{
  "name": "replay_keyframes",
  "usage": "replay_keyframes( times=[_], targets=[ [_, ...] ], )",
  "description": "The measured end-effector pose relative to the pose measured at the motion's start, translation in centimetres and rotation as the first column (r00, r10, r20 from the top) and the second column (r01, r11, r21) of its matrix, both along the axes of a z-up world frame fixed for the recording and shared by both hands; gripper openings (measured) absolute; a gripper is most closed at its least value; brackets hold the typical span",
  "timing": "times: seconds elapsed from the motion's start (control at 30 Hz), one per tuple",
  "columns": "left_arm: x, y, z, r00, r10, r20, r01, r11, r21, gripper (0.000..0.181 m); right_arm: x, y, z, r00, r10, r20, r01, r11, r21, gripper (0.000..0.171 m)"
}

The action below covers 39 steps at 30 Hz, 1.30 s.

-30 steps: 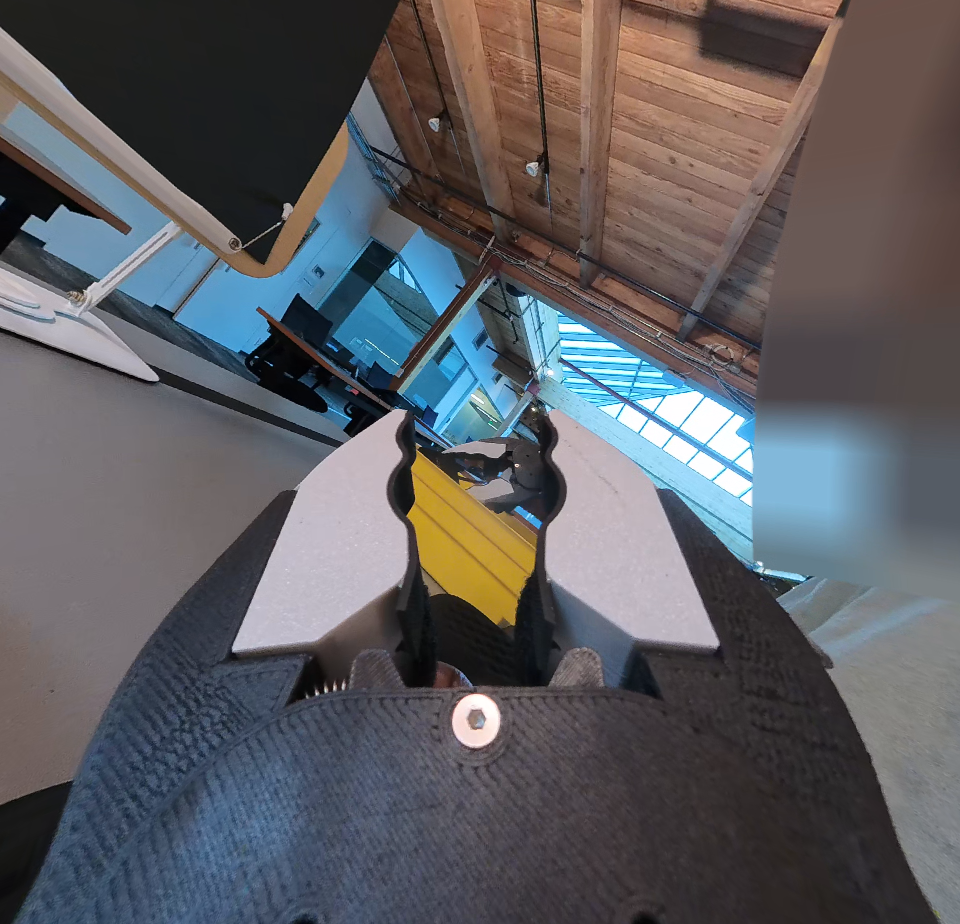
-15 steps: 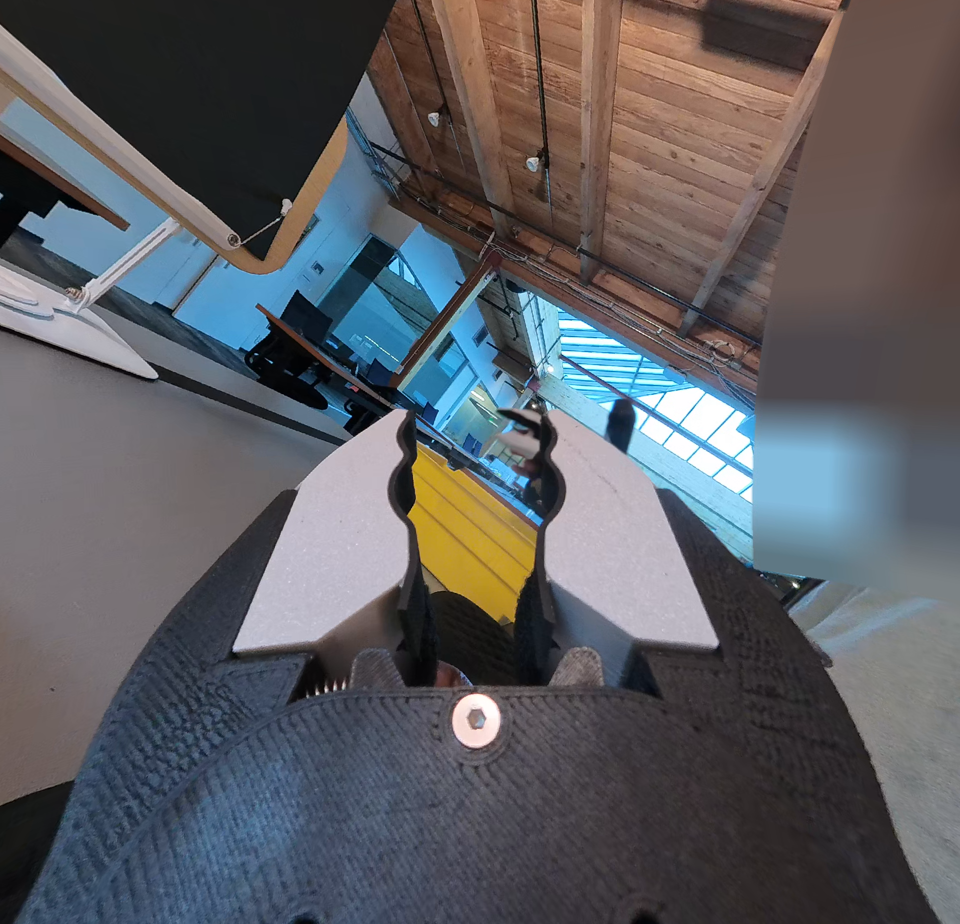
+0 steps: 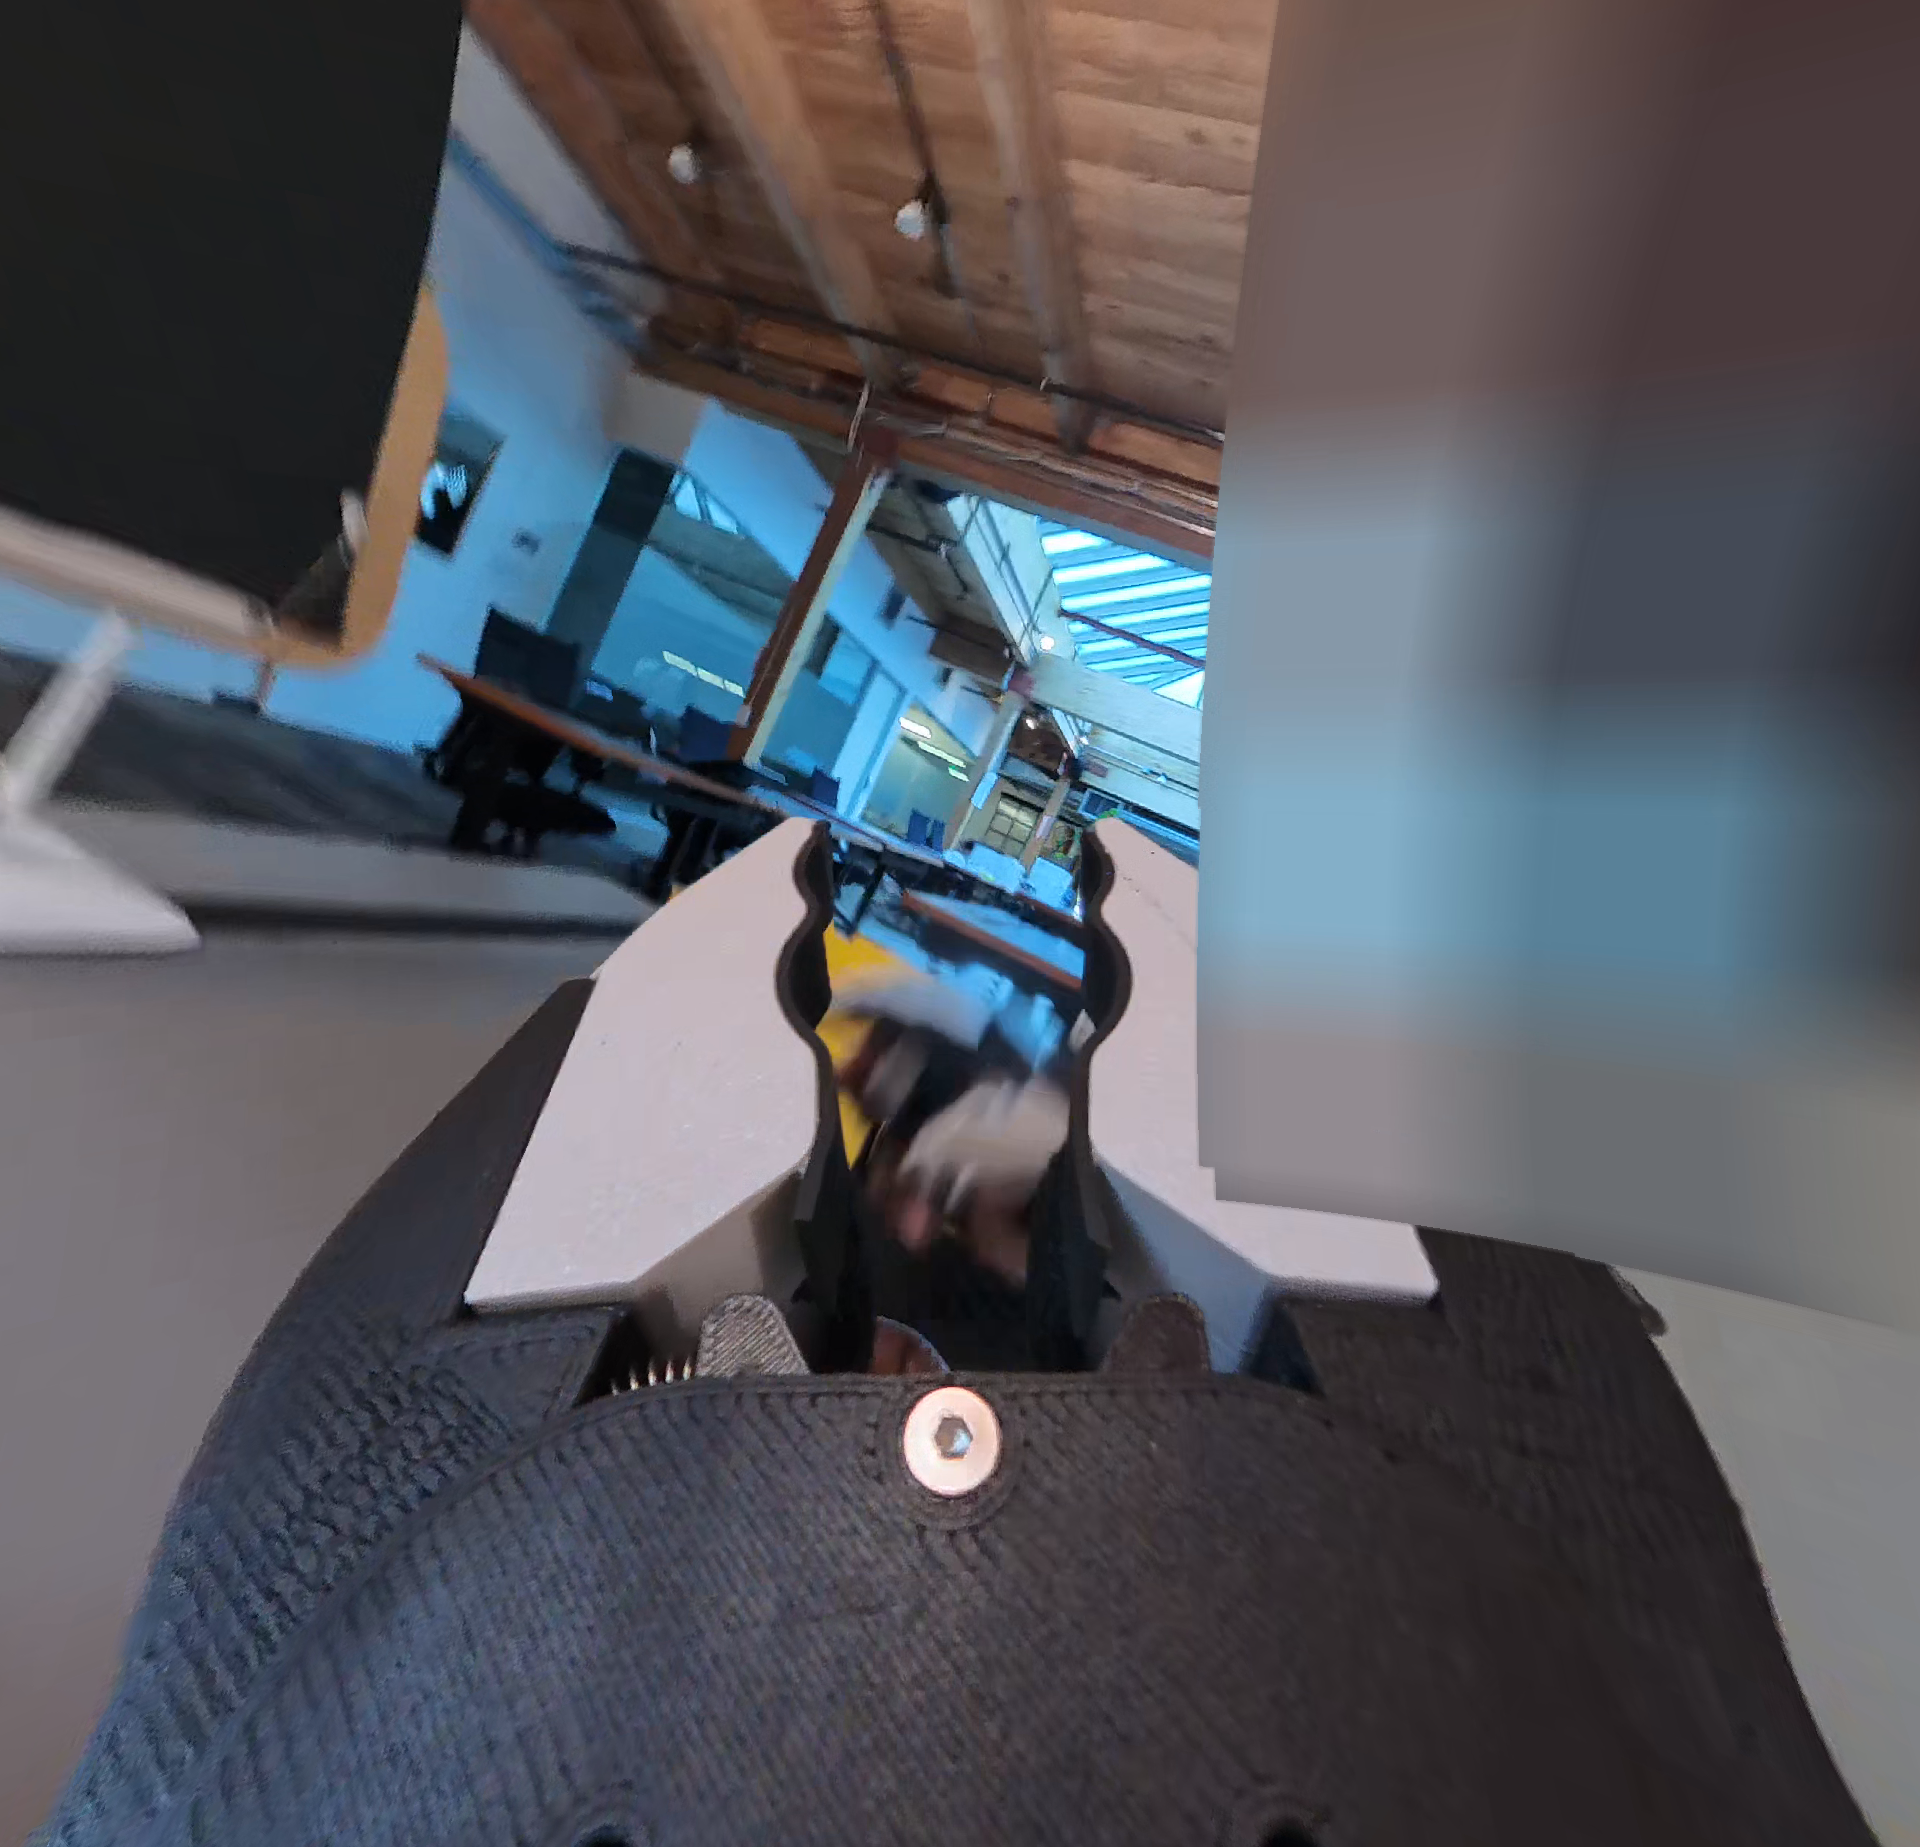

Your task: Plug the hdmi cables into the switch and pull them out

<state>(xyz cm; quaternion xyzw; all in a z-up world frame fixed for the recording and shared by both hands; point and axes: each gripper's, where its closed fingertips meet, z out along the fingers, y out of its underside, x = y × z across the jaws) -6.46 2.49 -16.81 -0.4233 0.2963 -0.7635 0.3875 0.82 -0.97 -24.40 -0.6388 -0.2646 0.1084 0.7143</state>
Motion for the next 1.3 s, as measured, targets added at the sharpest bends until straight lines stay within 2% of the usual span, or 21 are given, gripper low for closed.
replay_keyframes(
  times=[0.07, 0.13, 0.17, 0.2, 0.27, 0.33, 0.37, 0.4, 0.47, 0.53, 0.63, 0.73, 0.9, 1.03, 1.13, 1.2, 1.3],
  targets=[
    [-2.9, 1.9, 2.6, 0.996, 0.085, 0.028, -0.086, 0.995, 0.040, 0.045, -1.3, 0.7, -2.2, 0.999, 0.025, 0.041, -0.022, 0.998, -0.056, 0.056],
    [-6.3, 5.4, 4.2, 0.964, 0.267, 0.002, -0.266, 0.960, 0.081, 0.045, -2.6, 0.4, -3.3, 0.987, 0.078, 0.143, -0.064, 0.993, -0.097, 0.060],
    [-8.0, 7.7, 4.2, 0.921, 0.387, -0.049, -0.379, 0.918, 0.117, 0.045, -2.9, 0.3, -3.6, 0.979, 0.088, 0.187, -0.071, 0.993, -0.093, 0.060],
    [-9.7, 10.1, 3.9, 0.852, 0.511, -0.113, -0.490, 0.854, 0.175, 0.045, -3.1, 0.3, -3.8, 0.974, 0.099, 0.202, -0.082, 0.992, -0.091, 0.060],
    [-13.4, 15.2, 1.8, 0.644, 0.716, -0.271, -0.647, 0.698, 0.307, 0.046, -3.3, 0.3, -3.8, 0.974, 0.114, 0.198, -0.099, 0.992, -0.083, 0.059],
    [-17.1, 19.8, -1.2, 0.395, 0.822, -0.410, -0.706, 0.557, 0.438, 0.051, -3.3, 0.4, -3.8, 0.976, 0.110, 0.187, -0.099, 0.993, -0.068, 0.057],
    [-18.6, 21.5, -2.9, 0.293, 0.832, -0.471, -0.705, 0.521, 0.481, 0.055, -3.3, 0.5, -3.8, 0.978, 0.110, 0.178, -0.100, 0.993, -0.064, 0.057],
    [-19.5, 22.7, -4.7, 0.227, 0.810, -0.540, -0.692, 0.525, 0.496, 0.057, -3.3, 0.5, -3.8, 0.980, 0.108, 0.169, -0.099, 0.993, -0.060, 0.057],
    [-19.9, 23.6, -8.7, 0.148, 0.697, -0.702, -0.632, 0.612, 0.475, 0.063, -3.2, 0.6, -3.9, 0.982, 0.106, 0.160, -0.098, 0.994, -0.053, 0.056],
    [-19.8, 24.2, -11.8, 0.076, 0.592, -0.802, -0.600, 0.670, 0.437, 0.063, -3.2, 0.5, -4.0, 0.981, 0.105, 0.161, -0.098, 0.994, -0.047, 0.056],
    [-19.4, 25.1, -15.0, 0.014, 0.474, -0.880, -0.586, 0.717, 0.377, 0.061, -3.4, 0.5, -4.3, 0.978, 0.109, 0.176, -0.103, 0.994, -0.045, 0.055],
    [-19.5, 26.1, -17.3, -0.048, 0.385, -0.922, -0.589, 0.734, 0.338, 0.060, -3.5, 0.4, -4.7, 0.975, 0.114, 0.190, -0.107, 0.993, -0.047, 0.055],
    [-20.2, 27.4, -19.3, -0.190, 0.323, -0.927, -0.555, 0.744, 0.372, 0.059, -3.4, 0.3, -4.8, 0.977, 0.118, 0.179, -0.113, 0.993, -0.041, 0.054],
    [-20.3, 26.9, -21.2, -0.283, 0.257, -0.924, -0.461, 0.808, 0.366, 0.059, -3.2, 0.4, -4.7, 0.979, 0.121, 0.166, -0.117, 0.993, -0.036, 0.053],
    [-20.1, 27.4, -21.1, -0.276, 0.275, -0.921, -0.439, 0.816, 0.375, 0.056, -3.1, 0.4, -4.7, 0.978, 0.123, 0.166, -0.118, 0.992, -0.039, 0.053],
    [-20.5, 27.8, -21.0, -0.285, 0.295, -0.912, -0.439, 0.806, 0.398, 0.033, -3.2, 0.2, -4.7, 0.978, 0.121, 0.171, -0.116, 0.992, -0.041, 0.053],
    [-20.8, 28.1, -20.7, -0.302, 0.358, -0.884, -0.402, 0.793, 0.459, 0.029, -3.2, 0.3, -4.8, 0.976, 0.121, 0.182, -0.115, 0.993, -0.039, 0.053]
  ],
)
